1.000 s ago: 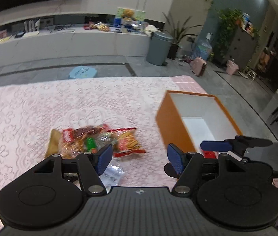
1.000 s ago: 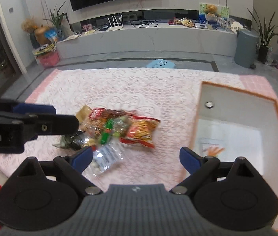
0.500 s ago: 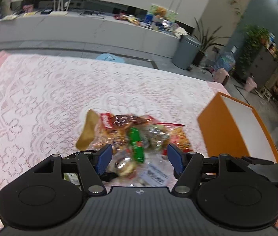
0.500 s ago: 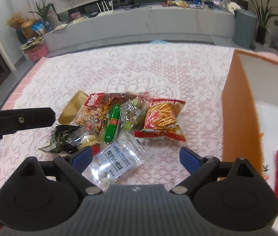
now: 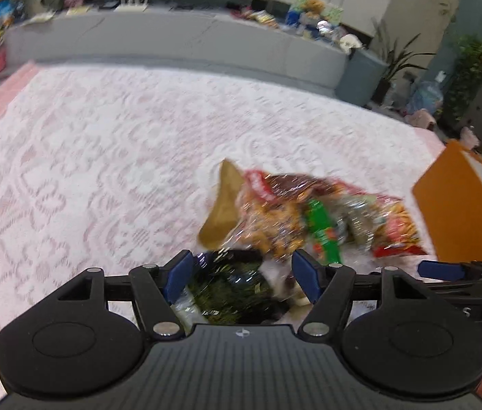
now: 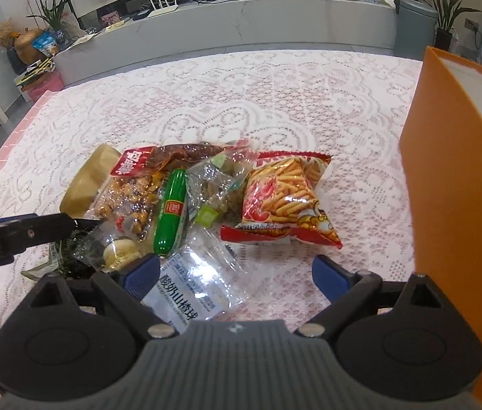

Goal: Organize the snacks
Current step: 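Move both tools back over the snack pile, then grasp the dark seaweed pack with the left tool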

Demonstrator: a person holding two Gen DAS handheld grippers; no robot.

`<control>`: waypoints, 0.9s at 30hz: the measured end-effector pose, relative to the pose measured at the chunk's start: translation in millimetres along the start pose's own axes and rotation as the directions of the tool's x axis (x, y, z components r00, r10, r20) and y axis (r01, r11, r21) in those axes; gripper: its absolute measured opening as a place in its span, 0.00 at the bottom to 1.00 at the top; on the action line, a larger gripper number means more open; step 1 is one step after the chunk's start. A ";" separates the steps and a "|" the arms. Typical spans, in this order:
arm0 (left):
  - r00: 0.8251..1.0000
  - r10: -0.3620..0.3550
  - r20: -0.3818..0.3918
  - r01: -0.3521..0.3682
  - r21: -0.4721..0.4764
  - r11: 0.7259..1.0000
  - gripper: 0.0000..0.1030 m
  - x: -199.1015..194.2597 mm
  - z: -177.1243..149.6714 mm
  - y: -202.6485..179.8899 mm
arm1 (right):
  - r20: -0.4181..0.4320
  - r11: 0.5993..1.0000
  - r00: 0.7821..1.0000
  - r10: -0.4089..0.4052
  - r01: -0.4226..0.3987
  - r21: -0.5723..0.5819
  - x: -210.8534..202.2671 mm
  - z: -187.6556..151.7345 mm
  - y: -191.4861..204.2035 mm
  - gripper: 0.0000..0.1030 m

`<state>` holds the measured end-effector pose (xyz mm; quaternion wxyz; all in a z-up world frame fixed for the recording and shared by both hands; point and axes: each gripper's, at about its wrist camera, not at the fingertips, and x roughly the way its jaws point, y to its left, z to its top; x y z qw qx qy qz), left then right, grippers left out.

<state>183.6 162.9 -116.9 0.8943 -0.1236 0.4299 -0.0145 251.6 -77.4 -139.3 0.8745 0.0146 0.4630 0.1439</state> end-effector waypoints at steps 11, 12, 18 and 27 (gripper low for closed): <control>1.000 0.020 -0.022 -0.023 -0.115 0.993 0.84 16.3 -10.4 13.6 | -0.010 0.998 1.000 -0.024 0.024 -0.060 13.3 -14.3 10.6 0.94; 1.000 0.022 -0.017 -0.024 -0.111 0.994 0.84 17.2 -10.4 13.7 | -0.016 0.999 1.000 -0.020 0.019 -0.046 14.4 -14.2 8.6 0.94; 0.995 0.095 -0.017 -0.095 -0.008 0.995 0.91 18.2 -17.0 0.5 | -0.030 1.000 0.999 -0.011 0.011 -0.006 14.1 -15.8 3.2 0.95; 0.991 0.132 -0.026 -0.129 0.081 0.988 0.93 23.3 -20.4 -8.6 | -0.041 1.000 0.999 0.008 -0.009 -0.014 6.8 -20.6 8.6 0.94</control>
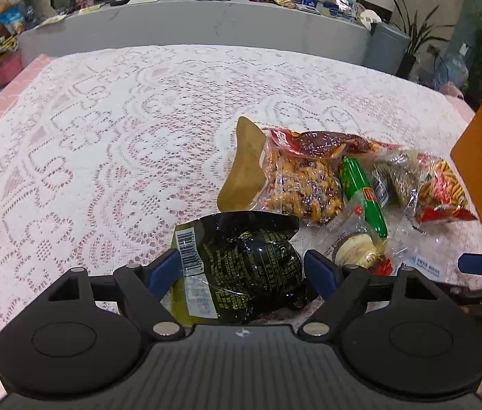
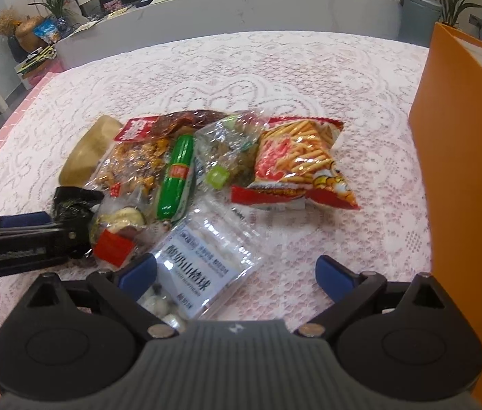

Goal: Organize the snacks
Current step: 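Grasp the dark seaweed pack with the left tool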

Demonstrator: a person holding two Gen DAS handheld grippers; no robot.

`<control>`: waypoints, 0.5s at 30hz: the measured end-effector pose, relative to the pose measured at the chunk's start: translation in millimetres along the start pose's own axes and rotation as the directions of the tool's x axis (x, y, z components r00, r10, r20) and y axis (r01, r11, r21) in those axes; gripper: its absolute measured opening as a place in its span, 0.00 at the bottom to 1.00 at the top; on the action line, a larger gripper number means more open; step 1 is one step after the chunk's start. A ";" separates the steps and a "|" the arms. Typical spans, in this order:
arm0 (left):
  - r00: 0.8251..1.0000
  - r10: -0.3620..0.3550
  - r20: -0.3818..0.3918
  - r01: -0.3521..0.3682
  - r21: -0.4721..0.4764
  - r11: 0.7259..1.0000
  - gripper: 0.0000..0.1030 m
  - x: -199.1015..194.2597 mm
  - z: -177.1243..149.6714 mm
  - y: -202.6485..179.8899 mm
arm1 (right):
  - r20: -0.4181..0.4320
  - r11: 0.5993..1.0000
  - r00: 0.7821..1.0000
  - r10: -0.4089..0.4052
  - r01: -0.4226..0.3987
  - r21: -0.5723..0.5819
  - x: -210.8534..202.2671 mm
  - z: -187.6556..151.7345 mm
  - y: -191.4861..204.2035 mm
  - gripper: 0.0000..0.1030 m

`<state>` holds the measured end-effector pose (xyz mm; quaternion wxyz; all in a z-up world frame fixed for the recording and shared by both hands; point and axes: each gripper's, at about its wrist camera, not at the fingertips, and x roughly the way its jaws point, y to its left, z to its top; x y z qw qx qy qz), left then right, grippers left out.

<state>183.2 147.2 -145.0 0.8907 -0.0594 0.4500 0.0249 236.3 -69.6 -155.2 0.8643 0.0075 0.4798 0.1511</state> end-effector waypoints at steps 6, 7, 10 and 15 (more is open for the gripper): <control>0.999 0.037 0.018 -0.038 0.057 0.998 0.89 4.7 -0.2 -10.6 | -0.010 0.999 1.000 0.018 -0.018 -0.031 2.3 -6.5 10.4 0.94; 0.999 0.049 0.023 -0.051 0.072 0.996 0.87 5.2 -0.9 -13.2 | -0.009 0.999 1.000 0.017 -0.018 -0.036 2.3 -6.5 11.2 0.94; 0.998 0.054 0.042 -0.059 0.121 0.991 0.78 4.3 -2.9 -20.9 | -0.015 0.999 0.999 0.043 -0.043 -0.020 3.2 -7.5 9.5 0.93; 0.998 0.037 0.044 -0.041 0.104 0.994 0.78 6.2 -2.6 -16.6 | 0.006 0.998 0.998 0.055 -0.054 -0.029 1.9 -9.0 13.8 0.88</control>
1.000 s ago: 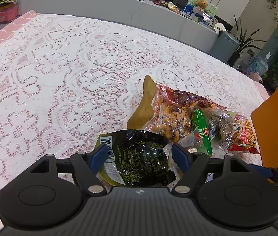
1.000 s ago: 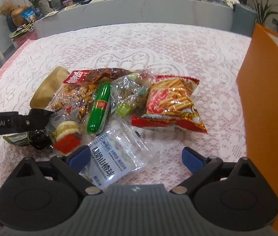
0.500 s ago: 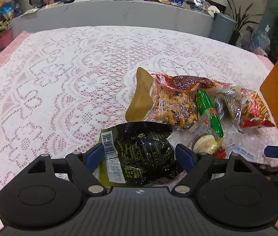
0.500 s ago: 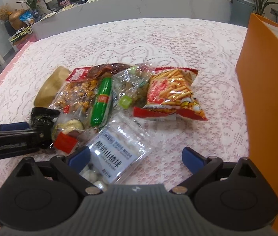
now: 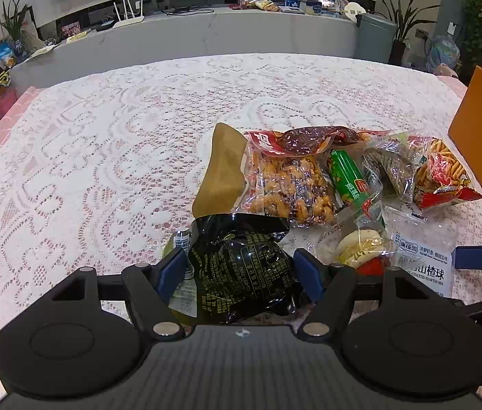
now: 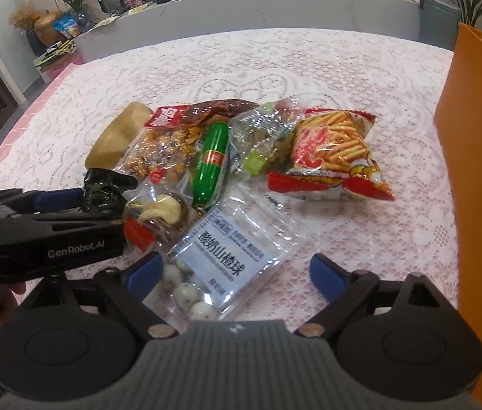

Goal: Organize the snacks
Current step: 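Grasp the dark seaweed pack with the left tool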

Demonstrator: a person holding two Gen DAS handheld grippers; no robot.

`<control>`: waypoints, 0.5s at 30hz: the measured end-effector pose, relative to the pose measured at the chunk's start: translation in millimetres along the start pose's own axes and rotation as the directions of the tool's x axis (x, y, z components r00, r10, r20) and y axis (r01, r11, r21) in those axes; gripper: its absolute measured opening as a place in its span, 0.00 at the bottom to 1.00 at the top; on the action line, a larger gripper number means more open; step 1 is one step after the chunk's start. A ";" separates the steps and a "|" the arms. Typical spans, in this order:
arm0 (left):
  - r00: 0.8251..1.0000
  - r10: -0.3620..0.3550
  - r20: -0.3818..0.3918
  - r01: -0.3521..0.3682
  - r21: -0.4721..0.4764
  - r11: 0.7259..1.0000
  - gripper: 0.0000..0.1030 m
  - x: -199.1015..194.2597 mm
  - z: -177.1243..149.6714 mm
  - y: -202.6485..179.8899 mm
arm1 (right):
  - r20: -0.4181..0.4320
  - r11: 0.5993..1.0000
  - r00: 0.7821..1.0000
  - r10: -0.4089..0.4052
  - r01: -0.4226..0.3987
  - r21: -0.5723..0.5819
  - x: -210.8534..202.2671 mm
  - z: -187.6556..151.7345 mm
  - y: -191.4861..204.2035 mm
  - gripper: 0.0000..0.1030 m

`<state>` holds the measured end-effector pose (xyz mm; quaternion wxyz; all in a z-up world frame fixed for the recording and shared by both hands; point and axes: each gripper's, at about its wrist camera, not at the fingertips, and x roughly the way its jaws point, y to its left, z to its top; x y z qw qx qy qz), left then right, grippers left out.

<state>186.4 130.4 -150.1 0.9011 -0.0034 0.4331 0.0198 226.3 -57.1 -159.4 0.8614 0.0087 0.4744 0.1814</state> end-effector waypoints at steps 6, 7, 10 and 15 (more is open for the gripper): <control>1.000 0.007 0.000 -0.007 0.011 1.000 0.85 1.1 0.0 -0.2 | 0.005 1.000 1.000 -0.004 0.004 0.011 -0.8 -1.3 0.1 0.90; 1.000 0.005 -0.007 -0.005 0.021 1.000 0.85 0.6 0.8 0.5 | 0.005 1.000 1.000 -0.002 0.002 0.011 -0.6 -1.5 -0.1 0.91; 1.000 -0.012 -0.026 0.012 -0.007 1.000 0.86 -0.4 2.2 5.9 | -0.004 1.000 1.000 0.015 -0.015 0.001 0.0 -1.7 1.1 0.95; 0.999 -0.031 -0.034 0.030 -0.034 0.999 0.86 -2.9 3.2 10.8 | -0.015 0.994 1.000 0.027 -0.028 -0.102 2.5 -7.1 22.7 0.97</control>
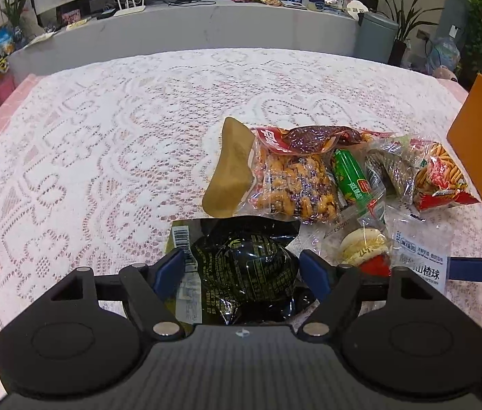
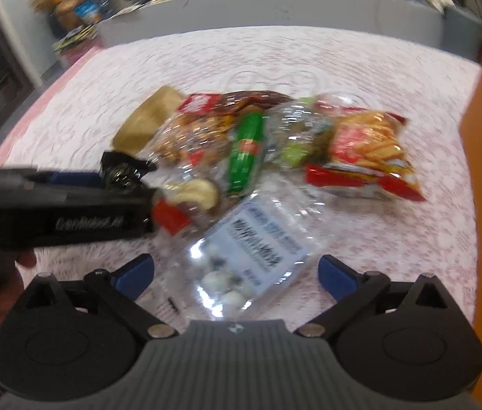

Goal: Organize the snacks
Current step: 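Grasp the dark seaweed pack with the left tool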

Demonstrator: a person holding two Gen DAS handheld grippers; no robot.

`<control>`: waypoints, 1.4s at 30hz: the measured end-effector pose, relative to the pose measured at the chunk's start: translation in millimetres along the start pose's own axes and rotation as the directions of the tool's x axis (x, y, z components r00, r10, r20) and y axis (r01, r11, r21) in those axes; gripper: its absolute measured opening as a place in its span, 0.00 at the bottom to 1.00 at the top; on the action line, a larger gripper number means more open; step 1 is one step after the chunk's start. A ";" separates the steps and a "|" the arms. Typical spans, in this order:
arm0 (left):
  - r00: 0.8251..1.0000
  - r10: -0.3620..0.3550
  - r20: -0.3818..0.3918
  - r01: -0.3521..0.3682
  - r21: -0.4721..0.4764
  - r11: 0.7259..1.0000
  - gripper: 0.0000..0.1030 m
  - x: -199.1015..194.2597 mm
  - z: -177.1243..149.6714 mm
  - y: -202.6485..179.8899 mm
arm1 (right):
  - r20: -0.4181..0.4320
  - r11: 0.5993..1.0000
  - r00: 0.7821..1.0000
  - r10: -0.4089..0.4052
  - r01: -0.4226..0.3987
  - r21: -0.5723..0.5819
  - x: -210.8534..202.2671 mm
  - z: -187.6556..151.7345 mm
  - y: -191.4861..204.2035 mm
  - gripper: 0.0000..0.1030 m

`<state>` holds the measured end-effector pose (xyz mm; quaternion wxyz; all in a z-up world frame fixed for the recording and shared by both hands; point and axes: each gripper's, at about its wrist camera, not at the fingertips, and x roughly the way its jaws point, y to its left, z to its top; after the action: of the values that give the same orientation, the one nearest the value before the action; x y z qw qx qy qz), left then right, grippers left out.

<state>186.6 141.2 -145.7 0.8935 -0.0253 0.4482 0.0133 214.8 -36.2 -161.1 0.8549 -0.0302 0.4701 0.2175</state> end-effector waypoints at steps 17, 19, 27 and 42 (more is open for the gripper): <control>0.995 -0.079 0.057 0.075 0.074 0.994 0.79 -17.3 0.7 -1.4 | -0.087 0.982 0.978 -0.188 0.186 -0.028 -14.4 -12.8 -26.8 0.96; 0.994 -0.092 0.062 0.083 0.135 0.987 0.79 -20.8 -0.6 -3.7 | -0.082 0.984 0.981 -0.178 0.178 -0.015 -17.9 -12.3 -30.6 0.97; 0.990 -0.109 0.095 0.080 0.265 0.961 0.79 -34.7 -8.2 -9.7 | -0.055 0.990 0.989 -0.135 0.137 0.038 -22.3 -6.0 -35.3 0.97; 0.992 -0.098 0.084 0.057 0.394 0.917 0.78 -15.4 -12.3 -22.9 | -0.058 0.986 0.997 -0.059 0.068 0.154 -20.5 -1.1 -49.8 0.97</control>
<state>168.6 117.6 -139.9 0.9021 0.1363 0.3943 -0.1104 224.3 -88.5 -152.6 0.8482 0.0159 0.5071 0.1518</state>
